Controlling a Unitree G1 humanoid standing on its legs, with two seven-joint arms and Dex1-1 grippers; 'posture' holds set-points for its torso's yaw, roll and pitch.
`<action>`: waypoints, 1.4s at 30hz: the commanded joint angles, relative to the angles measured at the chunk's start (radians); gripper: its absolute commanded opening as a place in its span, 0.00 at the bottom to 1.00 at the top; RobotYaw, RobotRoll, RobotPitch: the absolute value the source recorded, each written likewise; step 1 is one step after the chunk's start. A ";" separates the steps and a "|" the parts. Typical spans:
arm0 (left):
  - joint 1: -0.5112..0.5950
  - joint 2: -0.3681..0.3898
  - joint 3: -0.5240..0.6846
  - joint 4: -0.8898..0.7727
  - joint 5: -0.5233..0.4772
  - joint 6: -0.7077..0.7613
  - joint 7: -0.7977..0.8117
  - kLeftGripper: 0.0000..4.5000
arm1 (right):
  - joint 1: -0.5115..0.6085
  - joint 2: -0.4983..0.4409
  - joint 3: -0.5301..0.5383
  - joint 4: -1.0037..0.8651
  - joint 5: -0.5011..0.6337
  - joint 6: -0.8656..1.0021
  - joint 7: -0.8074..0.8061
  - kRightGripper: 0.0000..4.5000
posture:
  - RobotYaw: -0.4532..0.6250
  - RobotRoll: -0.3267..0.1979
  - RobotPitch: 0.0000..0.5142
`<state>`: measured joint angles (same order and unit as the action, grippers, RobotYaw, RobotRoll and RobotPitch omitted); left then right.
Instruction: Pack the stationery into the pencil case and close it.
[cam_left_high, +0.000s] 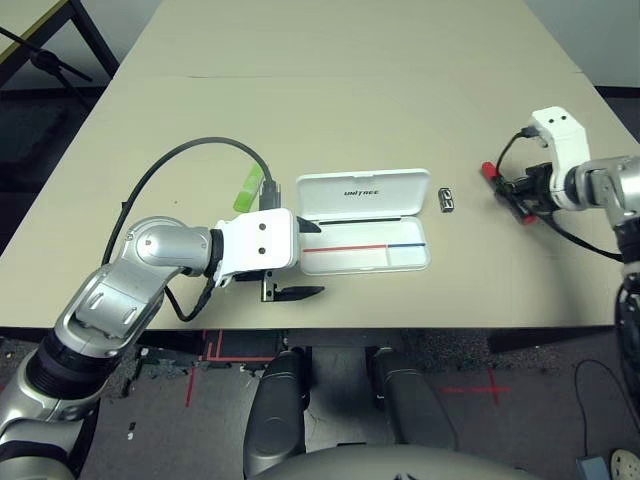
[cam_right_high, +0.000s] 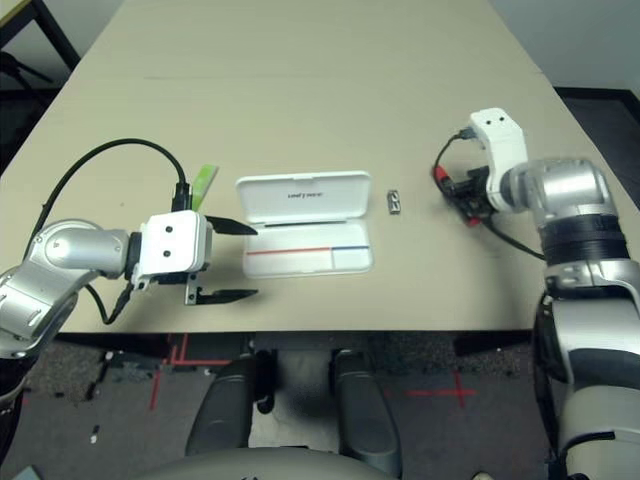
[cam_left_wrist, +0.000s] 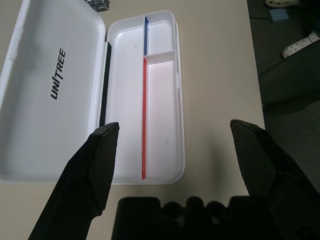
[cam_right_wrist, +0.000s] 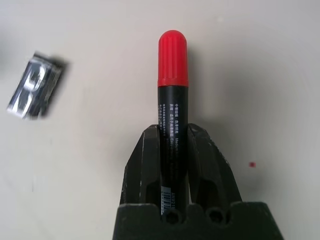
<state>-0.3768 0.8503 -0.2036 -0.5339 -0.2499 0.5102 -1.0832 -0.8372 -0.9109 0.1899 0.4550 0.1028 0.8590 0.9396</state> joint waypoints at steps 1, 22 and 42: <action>0.004 0.012 -0.015 0.001 -0.007 -0.013 -0.023 1.00 | 0.034 -0.061 0.051 -0.088 -0.029 -0.054 0.104 0.11 | 0.43 0.62 0.38; -0.053 0.038 -0.045 0.064 0.025 -0.056 -0.095 1.00 | 0.171 -0.239 -0.007 -0.492 0.169 -0.382 0.649 0.11 | 0.41 0.62 0.37; -0.030 0.056 -0.035 0.027 0.030 -0.020 -0.065 1.00 | 0.014 0.117 0.188 -0.448 -0.009 -0.551 0.560 0.11 | 0.47 0.62 0.36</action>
<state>-0.4175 0.8955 -0.2364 -0.4951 -0.2304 0.4809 -1.1548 -0.8108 -0.8059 0.3526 -0.0109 0.1200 0.3212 1.5198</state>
